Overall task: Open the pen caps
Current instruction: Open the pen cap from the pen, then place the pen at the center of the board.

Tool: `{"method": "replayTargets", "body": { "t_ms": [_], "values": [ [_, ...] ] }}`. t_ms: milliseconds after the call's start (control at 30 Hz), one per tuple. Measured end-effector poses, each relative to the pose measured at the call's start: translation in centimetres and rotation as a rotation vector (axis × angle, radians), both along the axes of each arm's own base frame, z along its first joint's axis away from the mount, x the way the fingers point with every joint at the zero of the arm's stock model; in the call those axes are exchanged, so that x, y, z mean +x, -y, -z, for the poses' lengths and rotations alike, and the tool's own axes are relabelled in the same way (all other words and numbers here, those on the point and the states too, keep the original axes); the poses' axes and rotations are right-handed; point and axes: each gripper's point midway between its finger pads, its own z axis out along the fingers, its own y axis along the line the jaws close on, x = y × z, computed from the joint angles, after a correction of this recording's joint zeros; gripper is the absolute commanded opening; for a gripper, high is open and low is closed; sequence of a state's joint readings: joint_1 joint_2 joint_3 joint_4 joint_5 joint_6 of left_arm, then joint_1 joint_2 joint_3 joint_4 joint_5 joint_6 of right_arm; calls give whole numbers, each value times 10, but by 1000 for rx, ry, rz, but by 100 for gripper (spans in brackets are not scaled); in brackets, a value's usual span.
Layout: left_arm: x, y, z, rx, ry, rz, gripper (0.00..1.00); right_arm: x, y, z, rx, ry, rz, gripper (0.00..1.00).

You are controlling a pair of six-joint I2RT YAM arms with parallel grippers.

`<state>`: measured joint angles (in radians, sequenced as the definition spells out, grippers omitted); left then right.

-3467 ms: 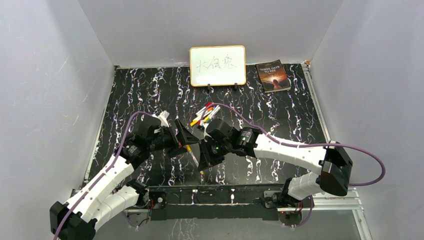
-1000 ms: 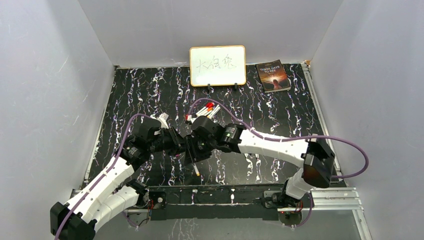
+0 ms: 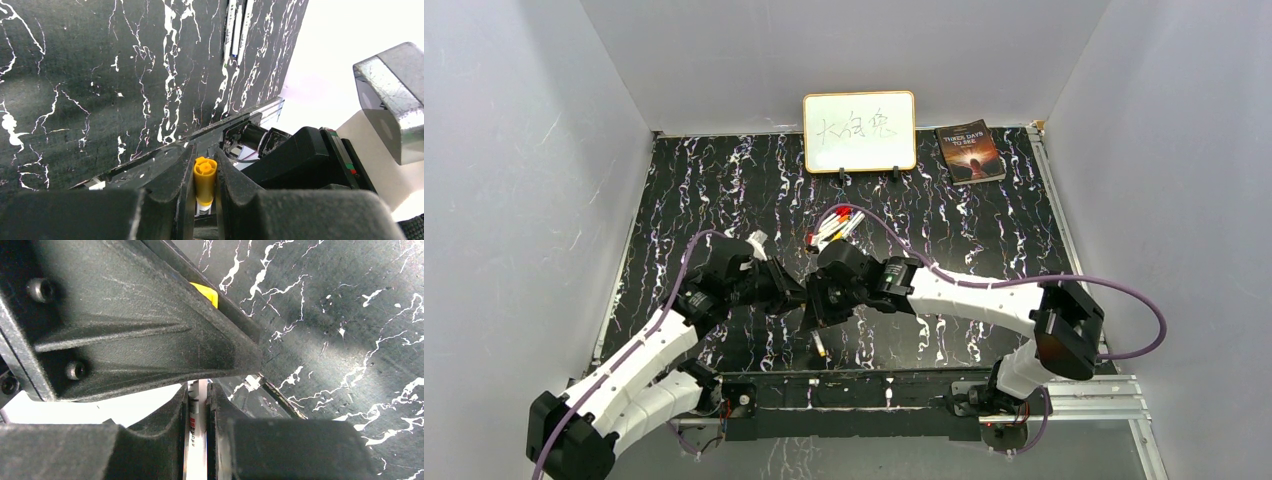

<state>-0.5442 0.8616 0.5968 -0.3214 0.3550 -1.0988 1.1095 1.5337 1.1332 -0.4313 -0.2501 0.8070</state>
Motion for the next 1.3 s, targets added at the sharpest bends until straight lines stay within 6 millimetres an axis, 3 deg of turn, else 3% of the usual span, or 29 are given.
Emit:
{"method": "replayTargets", "body": {
  "t_ms": [667,767,900,1100,1300],
  "values": [
    [2,19,-19,-56,18,68,0,-3,20,-19,140,41,97,0],
    [29,8,-24,-13,75,-27,0,-27,36,-10,104,-4,52,0],
    [41,1,-25,21,103,-77,0,-48,50,-1,63,-49,21,0],
    [43,-5,-21,54,105,-105,0,-52,65,1,43,-51,43,0],
    [36,-10,-21,68,106,-96,0,-38,85,13,-91,8,101,0]
  ]
}}
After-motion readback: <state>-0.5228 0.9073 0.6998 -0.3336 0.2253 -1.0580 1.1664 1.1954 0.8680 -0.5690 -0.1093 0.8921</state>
